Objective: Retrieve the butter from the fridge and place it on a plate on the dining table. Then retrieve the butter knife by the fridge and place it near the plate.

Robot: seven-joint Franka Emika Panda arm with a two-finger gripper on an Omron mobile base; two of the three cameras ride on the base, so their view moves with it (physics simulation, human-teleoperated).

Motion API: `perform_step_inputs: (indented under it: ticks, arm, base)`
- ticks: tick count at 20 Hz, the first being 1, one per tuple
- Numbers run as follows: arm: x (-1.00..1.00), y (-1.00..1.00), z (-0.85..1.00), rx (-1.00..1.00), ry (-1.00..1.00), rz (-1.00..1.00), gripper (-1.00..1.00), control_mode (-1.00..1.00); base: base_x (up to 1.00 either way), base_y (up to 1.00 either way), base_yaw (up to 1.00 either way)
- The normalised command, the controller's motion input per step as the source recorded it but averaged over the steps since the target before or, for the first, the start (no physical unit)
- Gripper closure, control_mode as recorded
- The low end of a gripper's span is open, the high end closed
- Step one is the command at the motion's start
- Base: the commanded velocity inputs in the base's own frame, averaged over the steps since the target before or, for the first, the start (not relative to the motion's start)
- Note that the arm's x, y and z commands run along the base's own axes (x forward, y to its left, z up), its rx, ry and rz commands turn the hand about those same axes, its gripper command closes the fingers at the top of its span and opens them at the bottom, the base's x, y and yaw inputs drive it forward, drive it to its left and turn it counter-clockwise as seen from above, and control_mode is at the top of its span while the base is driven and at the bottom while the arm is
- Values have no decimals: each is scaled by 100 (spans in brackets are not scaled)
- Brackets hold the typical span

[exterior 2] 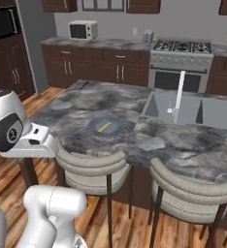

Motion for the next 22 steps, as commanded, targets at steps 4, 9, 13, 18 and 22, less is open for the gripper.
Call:
perform_step_inputs:
  ticks: [4, 9, 13, 18, 22]
  arm:
    - [0, 0, 0, 0, 0, 0, -100, 100]
    - [0, 0, 0, 0, 0, 0, -100, 100]
    - [0, 0, 0, 0, 0, 0, -100, 100]
    - [0, 0, 0, 0, 0, 0, -100, 100]
    - [0, 0, 0, 0, 0, 0, -100, 100]
  base:
    - [-62, 40, 2]
    - [-6, 86, 0]
    - [-1, 77, 7]
    - [-1, 63, 18]
    - [0, 36, 25]
